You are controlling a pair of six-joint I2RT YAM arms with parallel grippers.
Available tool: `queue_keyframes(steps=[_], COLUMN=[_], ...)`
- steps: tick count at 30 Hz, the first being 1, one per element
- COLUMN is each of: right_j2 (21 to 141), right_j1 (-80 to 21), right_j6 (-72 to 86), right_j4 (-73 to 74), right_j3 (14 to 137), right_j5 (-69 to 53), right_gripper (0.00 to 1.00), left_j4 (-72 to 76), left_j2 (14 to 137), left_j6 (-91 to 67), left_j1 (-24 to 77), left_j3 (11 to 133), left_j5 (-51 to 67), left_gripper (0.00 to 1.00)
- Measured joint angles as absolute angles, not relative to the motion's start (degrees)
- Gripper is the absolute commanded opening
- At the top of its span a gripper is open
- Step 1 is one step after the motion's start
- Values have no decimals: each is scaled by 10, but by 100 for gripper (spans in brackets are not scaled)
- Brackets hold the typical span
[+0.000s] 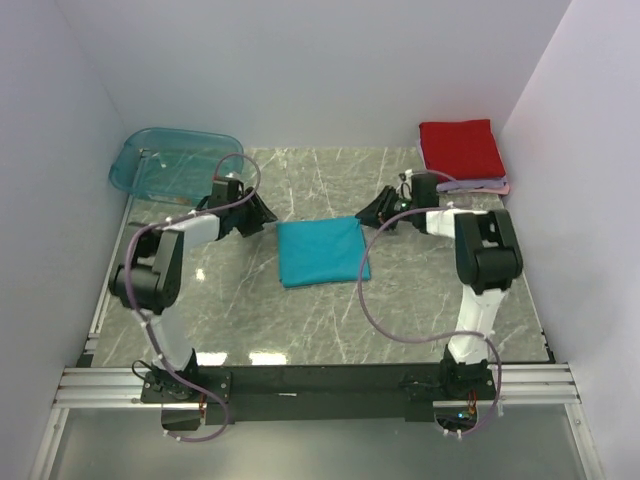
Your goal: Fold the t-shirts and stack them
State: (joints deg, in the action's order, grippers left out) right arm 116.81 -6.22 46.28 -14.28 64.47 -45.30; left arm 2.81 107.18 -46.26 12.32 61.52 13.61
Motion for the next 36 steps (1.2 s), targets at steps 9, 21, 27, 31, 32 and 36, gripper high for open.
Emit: queue_keyframes(steps=[9,21,27,31,32,36], right_j2=[907,684,600,546,540,547], right_j1=[-61,-22,29,72,81,98], right_j6=[319,301,333,366,373,391], right_j4=[87,237,230,215,213,199], right_j3=[609,414,361,303,292,272], right_j5=[-270,-136,-126,-131,-134,-157], right_gripper=[70,90,100,100,100,100], left_j4=[-88,-173,-168,-164,-162,-142], left_j2=[878,958,1085,1143,1152,1174], left_j6=[-384,-204,-134,-102,-97,-74], left_j1=[244,623,688,695,695,695], left_j3=[602,704,768,792,796,802], left_j5=[-48,-275,-328,-340,-341,-345], left_gripper=[86,66,59,55,55,54])
